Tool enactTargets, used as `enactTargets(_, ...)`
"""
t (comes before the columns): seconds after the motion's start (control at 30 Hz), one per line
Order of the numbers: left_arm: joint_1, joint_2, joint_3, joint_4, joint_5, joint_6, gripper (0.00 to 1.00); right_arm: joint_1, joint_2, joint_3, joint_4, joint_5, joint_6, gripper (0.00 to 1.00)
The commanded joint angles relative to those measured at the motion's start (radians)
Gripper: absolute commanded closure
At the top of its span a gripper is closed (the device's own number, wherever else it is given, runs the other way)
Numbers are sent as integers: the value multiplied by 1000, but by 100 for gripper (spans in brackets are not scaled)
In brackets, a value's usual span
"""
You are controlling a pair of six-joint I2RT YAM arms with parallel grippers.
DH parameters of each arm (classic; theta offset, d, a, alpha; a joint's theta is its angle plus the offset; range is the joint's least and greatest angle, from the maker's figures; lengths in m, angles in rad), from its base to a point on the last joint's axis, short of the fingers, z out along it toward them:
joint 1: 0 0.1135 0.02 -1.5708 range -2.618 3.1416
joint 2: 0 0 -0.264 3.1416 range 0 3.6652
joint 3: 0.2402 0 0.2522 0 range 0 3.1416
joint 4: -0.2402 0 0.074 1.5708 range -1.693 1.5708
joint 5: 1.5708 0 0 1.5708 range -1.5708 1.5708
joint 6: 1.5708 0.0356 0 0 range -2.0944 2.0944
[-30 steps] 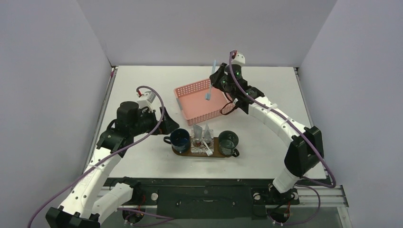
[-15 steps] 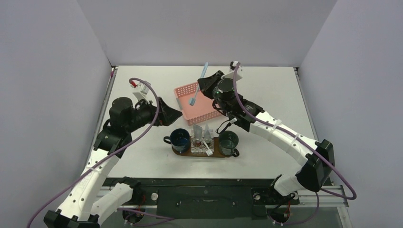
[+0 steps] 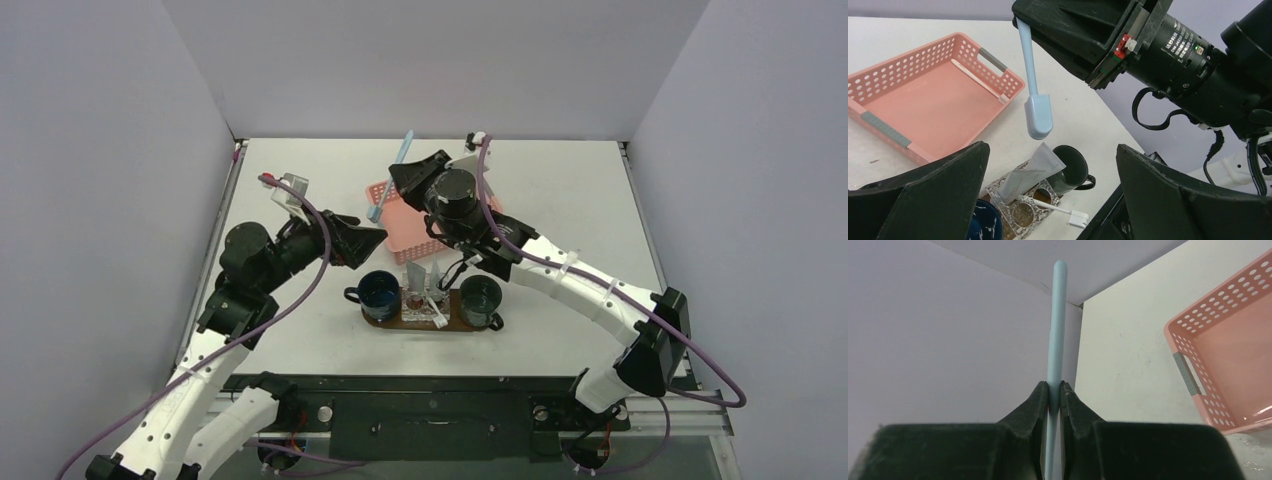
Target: Prepare toiletry sets of a toothbrush and toothpaste on the tray
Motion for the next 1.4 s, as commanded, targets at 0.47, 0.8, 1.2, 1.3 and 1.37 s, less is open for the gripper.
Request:
enactTargets(0.47, -87, -62, -40, 190, -216, 197, 19, 43, 79, 168, -20, 14, 31, 100)
enactTargets(0.8, -87, -55, -56, 223, -242, 207, 31, 59, 75, 176, -20, 14, 24, 100)
enactTargets(1.2, -87, -47, -62, 242, -252, 212, 52, 72, 73, 173, -14, 7, 26, 100)
enactTargets(1.3, -87, -46, -62, 247, -256, 212, 59, 75, 72, 171, -15, 7, 27, 100)
enactTargets(1.37, -87, -45, -62, 247, -256, 212, 67, 78, 69, 167, -12, 4, 29, 100)
